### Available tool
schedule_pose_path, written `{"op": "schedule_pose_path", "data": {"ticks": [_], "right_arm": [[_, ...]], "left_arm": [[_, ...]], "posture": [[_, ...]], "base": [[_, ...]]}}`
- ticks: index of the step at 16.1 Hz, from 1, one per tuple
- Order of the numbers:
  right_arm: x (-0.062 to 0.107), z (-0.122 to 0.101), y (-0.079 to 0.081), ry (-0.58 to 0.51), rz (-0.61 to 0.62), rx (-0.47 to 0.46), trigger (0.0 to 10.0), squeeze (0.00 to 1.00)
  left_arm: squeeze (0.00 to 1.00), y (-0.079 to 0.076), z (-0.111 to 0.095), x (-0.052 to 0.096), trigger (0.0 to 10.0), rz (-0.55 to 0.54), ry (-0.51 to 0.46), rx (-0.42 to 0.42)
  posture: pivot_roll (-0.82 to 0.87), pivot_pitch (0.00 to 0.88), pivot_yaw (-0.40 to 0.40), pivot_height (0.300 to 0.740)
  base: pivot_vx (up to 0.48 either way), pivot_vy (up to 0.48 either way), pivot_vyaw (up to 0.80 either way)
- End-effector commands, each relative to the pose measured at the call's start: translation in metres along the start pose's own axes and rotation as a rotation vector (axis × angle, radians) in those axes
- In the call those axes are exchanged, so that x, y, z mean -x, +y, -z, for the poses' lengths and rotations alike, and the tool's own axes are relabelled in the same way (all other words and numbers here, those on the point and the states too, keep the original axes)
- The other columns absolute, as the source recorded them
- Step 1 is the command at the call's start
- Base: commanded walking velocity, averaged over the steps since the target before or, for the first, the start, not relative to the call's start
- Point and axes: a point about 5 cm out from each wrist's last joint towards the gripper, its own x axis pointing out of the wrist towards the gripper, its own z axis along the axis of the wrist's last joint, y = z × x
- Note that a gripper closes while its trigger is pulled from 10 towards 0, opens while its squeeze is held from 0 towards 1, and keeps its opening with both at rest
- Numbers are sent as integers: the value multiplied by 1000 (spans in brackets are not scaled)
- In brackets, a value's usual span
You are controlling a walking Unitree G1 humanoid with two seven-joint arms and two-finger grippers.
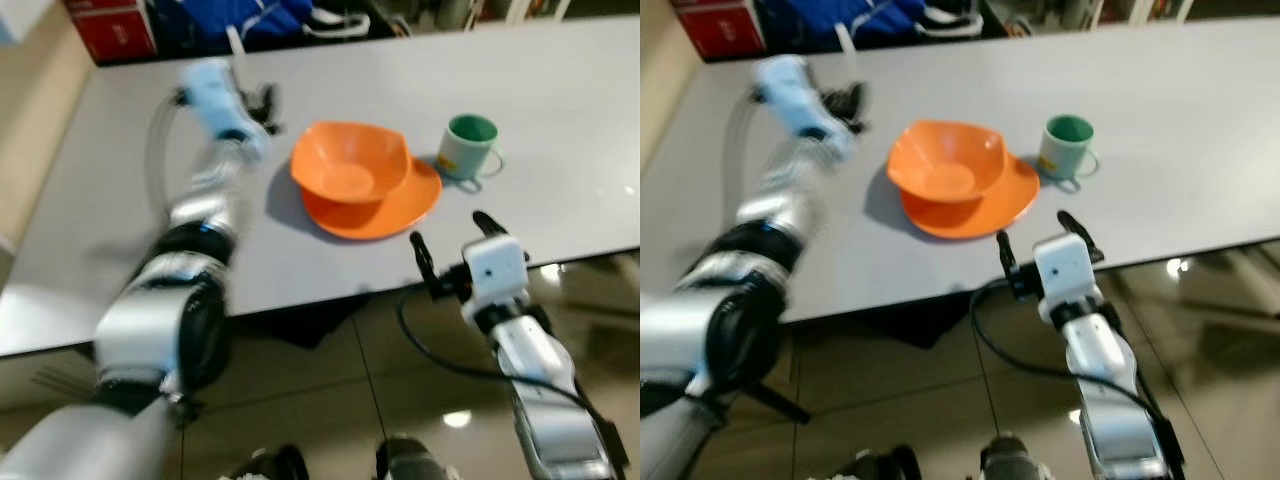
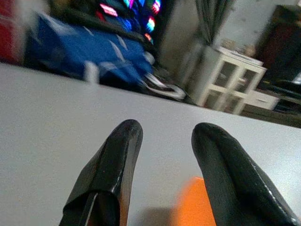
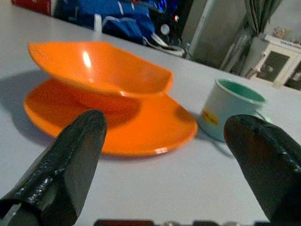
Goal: Setting the table
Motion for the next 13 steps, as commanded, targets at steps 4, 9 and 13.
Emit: {"op": "schedule_pose_path", "data": {"ticks": [4, 9, 13], "right_arm": [[-14, 3, 4, -23, -4, -64, 10000, 0], [-28, 8, 11, -41, -7, -89, 10000, 0], [-34, 9, 13, -61, 10, -92, 10000, 0]], "left_arm": [[0, 26, 2, 44, 10000, 85, -7, -191], [0, 22, 38, 125, 10000, 94, 135, -259], [0, 16, 47, 131, 10000, 53, 198, -184]], "posture": [[-133, 0, 48, 740], [-83, 0, 59, 740], [-95, 0, 60, 740]], "base": [[0, 0, 0], [0, 0, 0], [0, 337, 0]]}}
